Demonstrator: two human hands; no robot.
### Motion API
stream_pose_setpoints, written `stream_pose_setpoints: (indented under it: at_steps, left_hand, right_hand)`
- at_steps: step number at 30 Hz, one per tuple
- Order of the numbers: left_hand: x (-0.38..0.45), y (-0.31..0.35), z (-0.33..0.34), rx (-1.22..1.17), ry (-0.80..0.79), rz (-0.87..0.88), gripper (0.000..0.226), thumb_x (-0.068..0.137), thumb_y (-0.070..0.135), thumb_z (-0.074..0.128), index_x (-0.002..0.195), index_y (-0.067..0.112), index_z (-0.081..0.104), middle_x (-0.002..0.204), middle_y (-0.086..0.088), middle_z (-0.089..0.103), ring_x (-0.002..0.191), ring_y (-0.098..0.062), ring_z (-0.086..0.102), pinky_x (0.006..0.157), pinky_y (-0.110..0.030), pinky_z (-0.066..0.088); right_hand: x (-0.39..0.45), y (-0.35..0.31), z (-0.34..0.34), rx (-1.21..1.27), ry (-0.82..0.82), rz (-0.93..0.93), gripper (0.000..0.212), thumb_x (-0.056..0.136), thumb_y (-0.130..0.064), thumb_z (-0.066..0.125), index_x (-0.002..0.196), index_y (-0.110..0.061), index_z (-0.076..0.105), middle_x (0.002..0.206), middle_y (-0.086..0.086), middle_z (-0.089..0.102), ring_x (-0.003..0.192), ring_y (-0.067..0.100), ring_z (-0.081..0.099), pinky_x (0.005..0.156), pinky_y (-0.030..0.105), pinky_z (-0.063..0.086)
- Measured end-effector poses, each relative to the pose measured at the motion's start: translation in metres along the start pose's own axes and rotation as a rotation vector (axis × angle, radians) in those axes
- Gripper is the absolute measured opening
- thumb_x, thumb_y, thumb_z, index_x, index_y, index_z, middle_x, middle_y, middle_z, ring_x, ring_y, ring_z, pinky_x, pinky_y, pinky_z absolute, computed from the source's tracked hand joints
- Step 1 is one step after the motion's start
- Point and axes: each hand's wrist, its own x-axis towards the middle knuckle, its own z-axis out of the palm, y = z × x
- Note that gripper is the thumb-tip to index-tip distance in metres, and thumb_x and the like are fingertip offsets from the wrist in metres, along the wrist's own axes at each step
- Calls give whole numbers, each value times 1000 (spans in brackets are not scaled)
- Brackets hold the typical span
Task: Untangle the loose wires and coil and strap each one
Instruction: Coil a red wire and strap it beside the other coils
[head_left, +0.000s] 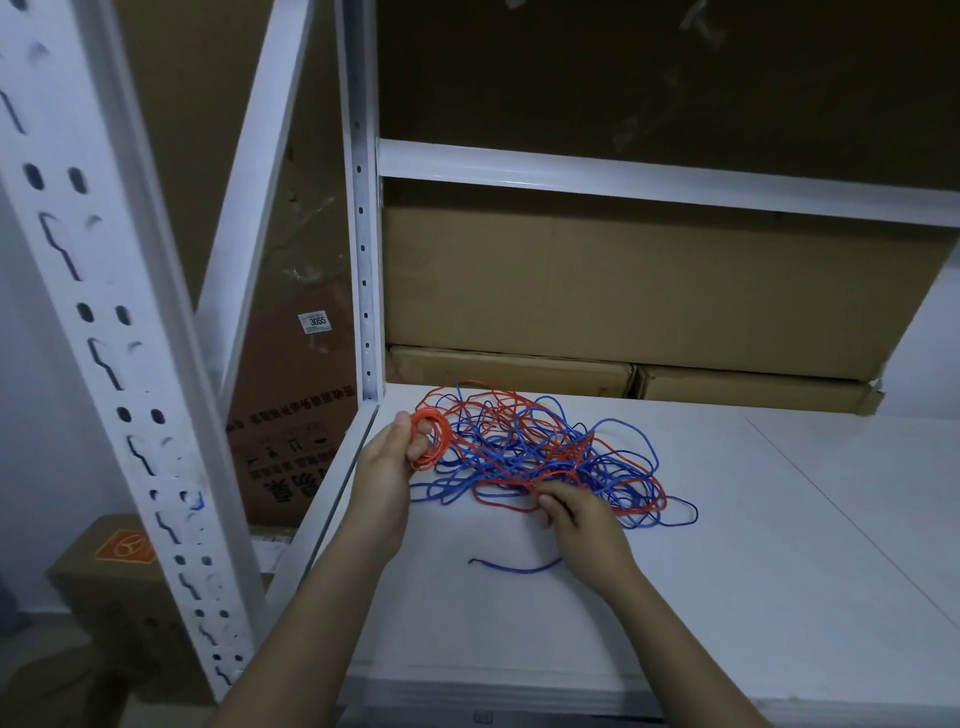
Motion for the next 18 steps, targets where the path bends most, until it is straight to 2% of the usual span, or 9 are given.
stream_pose_setpoints:
  at_steps: [3,5,8,10,12,13,16,18]
  left_hand:
    - [-4,-5,8,81,-57,28,48,104,31,33,58,17,34,53,7,46,53,-2,48,60,-14,41]
    - [-7,-5,13,137,-110,12,48,104,33,33,58,21,40,64,-1,58,63,-6,59,59,-13,45]
    - [-12,0,21,200,-131,26,46,104,31,34,61,21,48,67,5,67,63,0,64,56,-8,46]
    - [-16,1,25,239,-133,53,47,104,30,34,60,21,50,59,10,64,57,4,59,53,-5,43]
    - [-19,0,25,262,-139,65,48,104,29,35,59,23,50,56,10,61,56,4,57,55,-6,43]
    - [-20,-1,24,268,-142,67,49,104,29,35,58,23,50,56,11,61,56,4,56,56,-6,43]
    - [-23,-2,22,290,-131,62,49,104,30,35,58,24,52,62,9,61,62,-2,57,63,-12,44]
    - [-24,-1,19,304,-114,49,44,104,31,35,67,21,57,74,-3,62,72,-12,57,68,-20,45]
  right_hand:
    - [0,-2,2,-349,-53,-113,22,97,-23,49,104,-22,70,101,-10,69,98,20,55,82,29,37]
    - [0,-6,3,-378,-24,-159,26,94,-21,51,114,-22,68,116,-7,66,111,20,53,94,31,35]
    - [-2,-16,1,-207,43,-155,47,80,-9,57,126,-16,60,128,-1,59,120,21,48,103,32,32]
    - [-8,-28,-2,-19,47,-126,56,73,-11,53,129,-14,57,130,-1,54,122,18,43,104,22,29]
    - [-13,-42,-2,187,-6,-103,56,71,-14,48,126,-17,58,125,-5,54,119,11,43,101,12,28]
    - [-16,-47,0,266,-25,-96,53,70,-13,46,121,-17,60,121,-6,57,117,9,46,100,12,31]
    - [-23,-57,2,423,-32,-73,40,72,-11,42,105,-14,65,110,-1,64,111,14,54,98,27,41]
    - [-28,-58,3,490,-6,-78,35,75,-11,39,99,-12,65,107,2,66,109,18,56,97,32,42]
